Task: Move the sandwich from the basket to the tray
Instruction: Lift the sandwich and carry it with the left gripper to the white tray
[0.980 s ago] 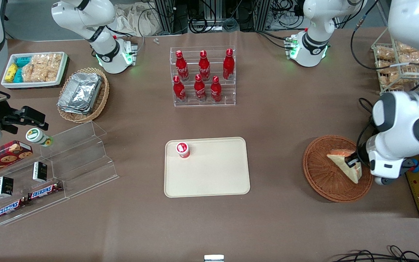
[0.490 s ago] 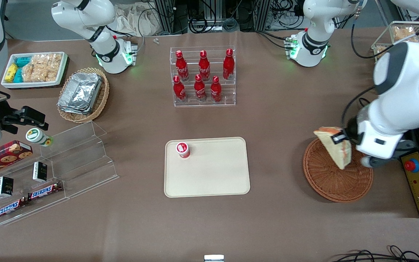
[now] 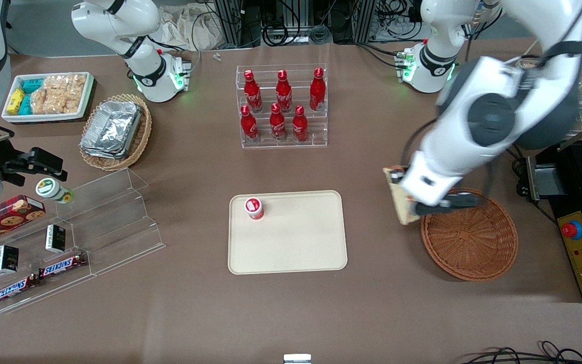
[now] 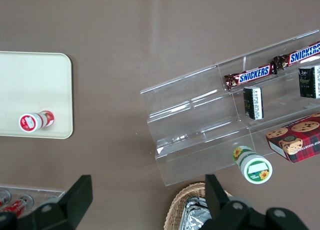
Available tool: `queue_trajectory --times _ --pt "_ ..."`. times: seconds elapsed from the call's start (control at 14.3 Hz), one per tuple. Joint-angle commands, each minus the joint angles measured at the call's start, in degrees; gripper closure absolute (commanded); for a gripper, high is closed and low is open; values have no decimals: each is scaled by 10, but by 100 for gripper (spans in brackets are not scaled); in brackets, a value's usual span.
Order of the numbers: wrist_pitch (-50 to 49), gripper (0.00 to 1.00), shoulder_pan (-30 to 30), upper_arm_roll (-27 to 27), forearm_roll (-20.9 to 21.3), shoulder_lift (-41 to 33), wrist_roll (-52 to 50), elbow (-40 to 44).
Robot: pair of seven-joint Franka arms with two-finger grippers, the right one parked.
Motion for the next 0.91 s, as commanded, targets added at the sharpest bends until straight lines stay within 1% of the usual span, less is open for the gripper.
queue_trajectory --times 0.0,0.28,0.49,0.77,0.84 --pt "41 99 -49 -1 29 54 19 29" --pt "165 99 -109 0 74 136 9 28" --pt "239 99 -122 4 103 198 -17 27" --pt "260 99 -131 5 163 247 -57 27" --pt "260 95 -131 5 169 251 -63 27"
